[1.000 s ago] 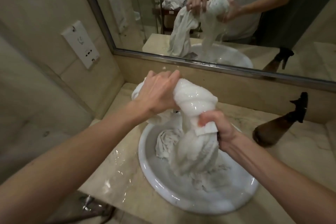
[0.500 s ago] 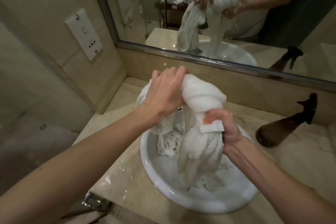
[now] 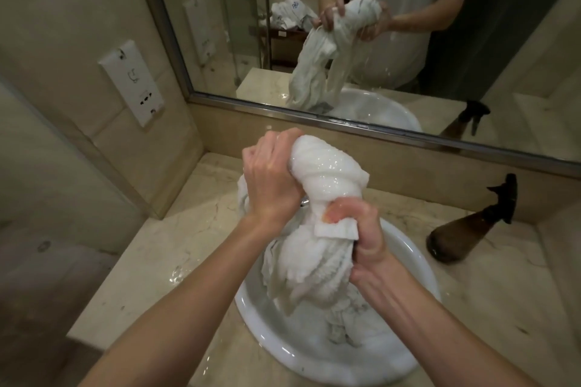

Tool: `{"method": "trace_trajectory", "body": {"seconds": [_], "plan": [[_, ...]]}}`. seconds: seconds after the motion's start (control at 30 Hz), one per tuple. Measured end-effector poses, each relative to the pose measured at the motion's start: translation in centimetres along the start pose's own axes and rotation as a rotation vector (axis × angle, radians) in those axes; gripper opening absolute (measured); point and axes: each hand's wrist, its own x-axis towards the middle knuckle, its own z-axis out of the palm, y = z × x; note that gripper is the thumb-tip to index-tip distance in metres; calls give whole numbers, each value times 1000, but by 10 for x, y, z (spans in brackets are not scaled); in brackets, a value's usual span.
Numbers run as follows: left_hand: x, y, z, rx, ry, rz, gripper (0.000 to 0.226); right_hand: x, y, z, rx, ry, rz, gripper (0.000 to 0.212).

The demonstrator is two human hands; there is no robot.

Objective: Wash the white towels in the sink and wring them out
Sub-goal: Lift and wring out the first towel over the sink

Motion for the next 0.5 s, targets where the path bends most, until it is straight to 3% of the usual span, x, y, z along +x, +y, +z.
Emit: {"method": "trace_trajectory", "body": {"seconds": [0.23, 0.5], "plan": [[-12, 8, -11, -29, -94, -144, 40, -5, 8, -9, -20, -46, 38, 24], [-11, 15, -43, -77, -202, -144, 42, -23, -18, -30, -487, -186, -122, 42]]}}
